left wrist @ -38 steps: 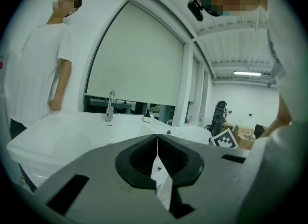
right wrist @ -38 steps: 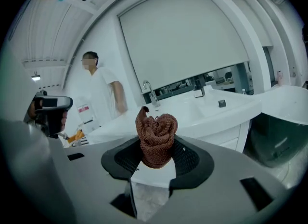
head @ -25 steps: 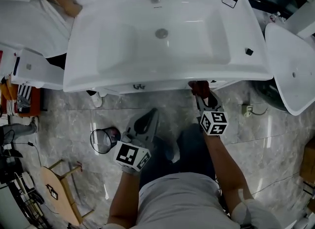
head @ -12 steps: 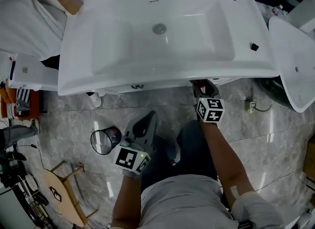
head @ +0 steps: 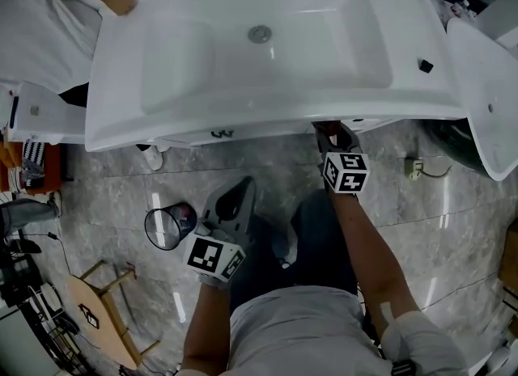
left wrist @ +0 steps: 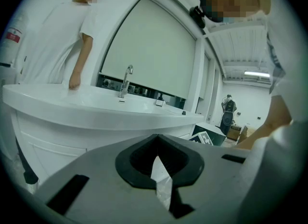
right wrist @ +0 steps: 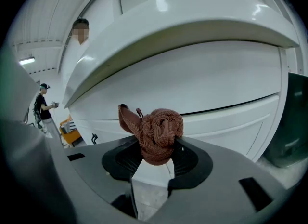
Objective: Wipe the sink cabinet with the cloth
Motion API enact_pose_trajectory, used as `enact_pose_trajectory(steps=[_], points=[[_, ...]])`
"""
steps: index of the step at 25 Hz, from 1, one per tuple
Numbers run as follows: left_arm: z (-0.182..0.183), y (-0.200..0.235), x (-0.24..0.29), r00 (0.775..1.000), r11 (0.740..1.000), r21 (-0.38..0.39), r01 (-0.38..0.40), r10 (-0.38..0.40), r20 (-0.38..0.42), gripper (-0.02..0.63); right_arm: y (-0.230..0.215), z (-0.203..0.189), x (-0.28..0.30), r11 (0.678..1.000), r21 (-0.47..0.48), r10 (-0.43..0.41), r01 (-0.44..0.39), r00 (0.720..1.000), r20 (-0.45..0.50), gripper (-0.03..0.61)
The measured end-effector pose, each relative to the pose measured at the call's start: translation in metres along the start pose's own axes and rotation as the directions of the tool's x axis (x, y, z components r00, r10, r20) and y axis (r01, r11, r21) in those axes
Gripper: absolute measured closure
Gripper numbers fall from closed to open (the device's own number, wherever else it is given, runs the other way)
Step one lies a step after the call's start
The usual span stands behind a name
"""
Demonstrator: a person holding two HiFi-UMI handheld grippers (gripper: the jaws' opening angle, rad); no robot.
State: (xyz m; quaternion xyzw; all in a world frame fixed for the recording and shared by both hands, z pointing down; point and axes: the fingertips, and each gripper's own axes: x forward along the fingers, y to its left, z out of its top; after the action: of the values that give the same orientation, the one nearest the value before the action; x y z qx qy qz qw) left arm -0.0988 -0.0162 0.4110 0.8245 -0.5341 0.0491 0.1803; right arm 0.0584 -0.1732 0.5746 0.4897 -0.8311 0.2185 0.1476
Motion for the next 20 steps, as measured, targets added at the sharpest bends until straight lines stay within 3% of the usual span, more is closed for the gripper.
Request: enact_pose_trajectory(steps=[20], points=[[-0.068, 0.027, 0.049, 1.0, 1.0, 0.005, 0.015, -0.014, -0.026, 0.603, -0.031, -0.138, 0.079, 1.0, -0.002, -0.003, 0.003, 0.98, -0.198, 0.414]])
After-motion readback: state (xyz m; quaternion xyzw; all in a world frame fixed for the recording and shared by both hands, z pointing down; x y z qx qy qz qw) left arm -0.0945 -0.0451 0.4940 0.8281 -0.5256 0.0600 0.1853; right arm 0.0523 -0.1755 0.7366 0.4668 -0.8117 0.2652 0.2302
